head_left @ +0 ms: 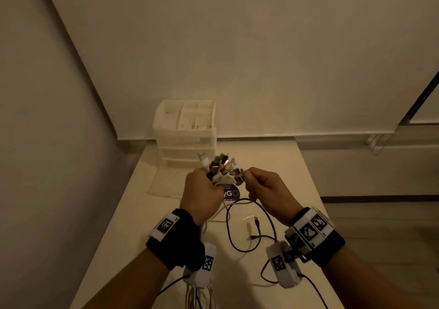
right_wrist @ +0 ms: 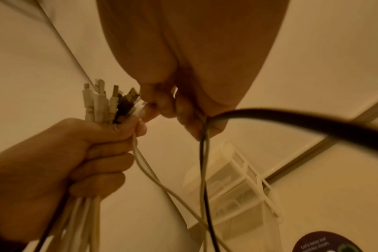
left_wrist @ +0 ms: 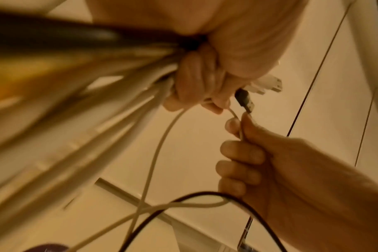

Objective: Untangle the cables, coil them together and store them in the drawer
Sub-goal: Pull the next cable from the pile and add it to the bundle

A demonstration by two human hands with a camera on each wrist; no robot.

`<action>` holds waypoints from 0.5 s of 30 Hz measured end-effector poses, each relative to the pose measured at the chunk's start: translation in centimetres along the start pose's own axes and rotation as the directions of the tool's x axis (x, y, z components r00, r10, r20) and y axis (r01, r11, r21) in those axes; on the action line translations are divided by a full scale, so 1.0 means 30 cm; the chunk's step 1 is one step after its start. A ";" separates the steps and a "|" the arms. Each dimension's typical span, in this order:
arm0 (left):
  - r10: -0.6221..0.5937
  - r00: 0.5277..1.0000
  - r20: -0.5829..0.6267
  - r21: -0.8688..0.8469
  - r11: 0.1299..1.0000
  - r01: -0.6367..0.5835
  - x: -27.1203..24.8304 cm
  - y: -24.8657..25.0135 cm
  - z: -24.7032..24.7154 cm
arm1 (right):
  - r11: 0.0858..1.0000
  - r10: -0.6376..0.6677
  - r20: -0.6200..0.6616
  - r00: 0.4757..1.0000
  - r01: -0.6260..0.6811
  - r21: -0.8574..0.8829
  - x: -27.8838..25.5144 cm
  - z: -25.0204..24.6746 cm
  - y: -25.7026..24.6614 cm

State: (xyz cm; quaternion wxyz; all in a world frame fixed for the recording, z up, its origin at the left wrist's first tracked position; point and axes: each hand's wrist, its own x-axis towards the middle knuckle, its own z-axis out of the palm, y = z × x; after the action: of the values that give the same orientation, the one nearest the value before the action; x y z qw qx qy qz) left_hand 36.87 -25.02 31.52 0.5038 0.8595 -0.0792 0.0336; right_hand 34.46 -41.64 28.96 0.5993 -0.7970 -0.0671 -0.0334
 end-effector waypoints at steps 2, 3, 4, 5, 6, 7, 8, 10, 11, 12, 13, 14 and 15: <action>0.011 0.996 -0.086 -0.011 1.000 -0.012 0.014 0.000 -0.024 | 0.999 -0.006 0.068 0.998 0.008 -0.034 -0.003 -0.005 0.002; 0.026 0.994 -0.107 -0.017 0.999 -0.028 0.013 0.002 -0.035 | 0.998 -0.016 0.090 0.996 0.021 -0.055 -0.001 -0.006 0.008; 0.042 0.991 -0.125 -0.016 0.999 -0.045 0.008 0.005 -0.047 | 0.997 -0.026 0.105 0.994 0.034 -0.073 0.001 -0.007 0.020; 0.054 0.986 -0.155 -0.023 0.998 -0.058 0.003 0.006 -0.060 | 0.994 -0.026 0.118 0.993 0.038 -0.099 0.004 -0.005 0.041; 0.055 0.978 -0.199 -0.037 0.997 -0.064 0.002 0.003 -0.077 | 0.991 -0.012 0.125 0.992 0.029 -0.133 0.006 0.000 0.073; 0.056 0.967 -0.248 -0.071 0.995 -0.076 0.002 -0.003 -0.097 | 0.985 0.011 0.124 0.992 0.010 -0.171 0.003 0.006 0.113; 0.053 0.953 -0.299 -0.116 0.989 -0.091 0.005 -0.007 -0.121 | 0.980 0.035 0.112 0.993 -0.012 -0.199 -0.001 0.012 0.162; 0.053 0.931 -0.362 -0.197 0.971 -0.133 0.012 -0.012 -0.175 | 0.977 0.047 0.044 0.998 -0.036 -0.212 -0.014 0.021 0.243; 0.055 0.928 -0.369 -0.223 0.964 -0.146 0.015 -0.014 -0.197 | 0.979 0.042 0.003 0.999 -0.040 -0.202 -0.017 0.022 0.273; 0.052 0.926 -0.374 -0.243 0.958 -0.152 0.014 -0.014 -0.218 | 0.980 0.036 -0.027 0.999 -0.040 -0.196 -0.011 0.023 0.293; 0.040 0.921 -0.386 -0.276 0.948 -0.157 0.014 -0.018 -0.233 | 0.978 0.038 -0.038 0.999 -0.045 -0.203 -0.001 0.025 0.304; 0.018 0.912 -0.410 -0.322 0.933 -0.163 0.014 -0.024 -0.249 | 0.975 0.045 -0.032 0.998 -0.051 -0.218 0.010 0.028 0.313; -0.003 0.898 -0.440 -0.364 0.915 -0.176 0.017 -0.031 -0.267 | 0.969 0.059 -0.021 0.998 -0.062 -0.240 0.020 0.031 0.318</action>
State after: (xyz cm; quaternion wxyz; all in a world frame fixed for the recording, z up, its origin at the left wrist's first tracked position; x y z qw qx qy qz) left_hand 37.70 -17.65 34.71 0.6692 0.7068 -0.0098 0.2292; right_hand 36.43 -43.32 19.72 0.4995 -0.8652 -0.0341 -0.0284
